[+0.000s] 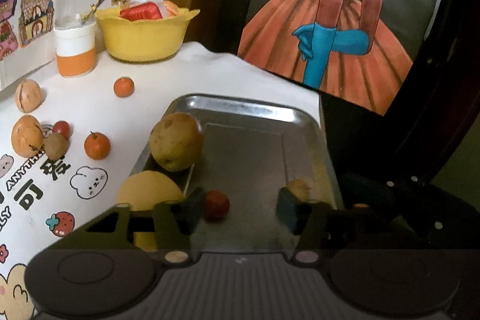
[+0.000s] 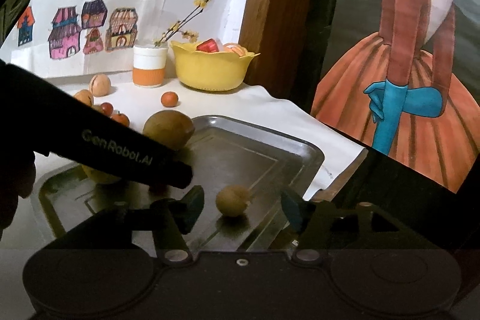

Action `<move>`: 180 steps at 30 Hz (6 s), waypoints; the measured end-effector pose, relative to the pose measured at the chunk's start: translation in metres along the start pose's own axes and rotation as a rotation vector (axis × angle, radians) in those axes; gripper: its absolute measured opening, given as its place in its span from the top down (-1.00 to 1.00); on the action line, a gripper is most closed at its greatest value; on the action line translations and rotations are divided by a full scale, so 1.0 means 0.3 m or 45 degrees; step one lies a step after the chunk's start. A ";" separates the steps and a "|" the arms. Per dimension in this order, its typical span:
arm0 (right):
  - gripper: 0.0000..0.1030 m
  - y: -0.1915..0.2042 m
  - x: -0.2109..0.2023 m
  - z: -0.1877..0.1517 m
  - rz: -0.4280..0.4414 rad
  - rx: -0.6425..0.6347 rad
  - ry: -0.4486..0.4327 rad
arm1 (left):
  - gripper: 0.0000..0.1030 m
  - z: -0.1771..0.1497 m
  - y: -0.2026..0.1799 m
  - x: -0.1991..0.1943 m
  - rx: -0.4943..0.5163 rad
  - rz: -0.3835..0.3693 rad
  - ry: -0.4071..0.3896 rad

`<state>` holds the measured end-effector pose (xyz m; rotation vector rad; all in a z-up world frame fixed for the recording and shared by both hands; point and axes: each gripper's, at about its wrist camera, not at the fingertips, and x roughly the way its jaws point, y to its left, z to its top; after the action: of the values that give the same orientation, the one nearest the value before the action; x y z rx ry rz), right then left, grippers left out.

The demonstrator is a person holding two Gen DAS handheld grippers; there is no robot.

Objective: Organize fruits
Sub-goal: 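Open the left tool on the tray while the right tool drops the kiwi there, then withdraw both open tools from the tray, then move both open tools toward the remaining small fruits on the paper, then close the left tool on the orange round fruit while the right tool closes on a small tangerine, then carry the orange fruit in the left tool while the right tool carries the tangerine to the tray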

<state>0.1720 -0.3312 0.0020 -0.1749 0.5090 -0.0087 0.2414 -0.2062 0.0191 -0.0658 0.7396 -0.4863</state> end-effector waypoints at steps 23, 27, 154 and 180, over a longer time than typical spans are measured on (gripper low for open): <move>-0.99 0.216 -0.256 0.001 0.071 0.070 -0.063 | -0.99 -0.076 0.071 -0.343 0.021 0.067 -0.204; -0.99 0.270 -0.290 -0.004 0.105 0.047 -0.047 | -0.99 -0.112 0.120 -0.401 0.010 0.107 -0.219; 0.40 0.219 0.403 0.434 0.471 -0.082 0.270 | 0.06 0.218 0.619 0.022 -0.194 0.180 0.022; 0.40 -0.153 0.233 0.295 0.051 -0.001 0.181 | 0.06 0.278 0.114 0.192 -0.026 -0.080 0.007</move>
<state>0.2777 -0.3653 0.0519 -0.1652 0.6543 0.0183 0.3468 -0.2108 0.0368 -0.1072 0.7498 -0.5386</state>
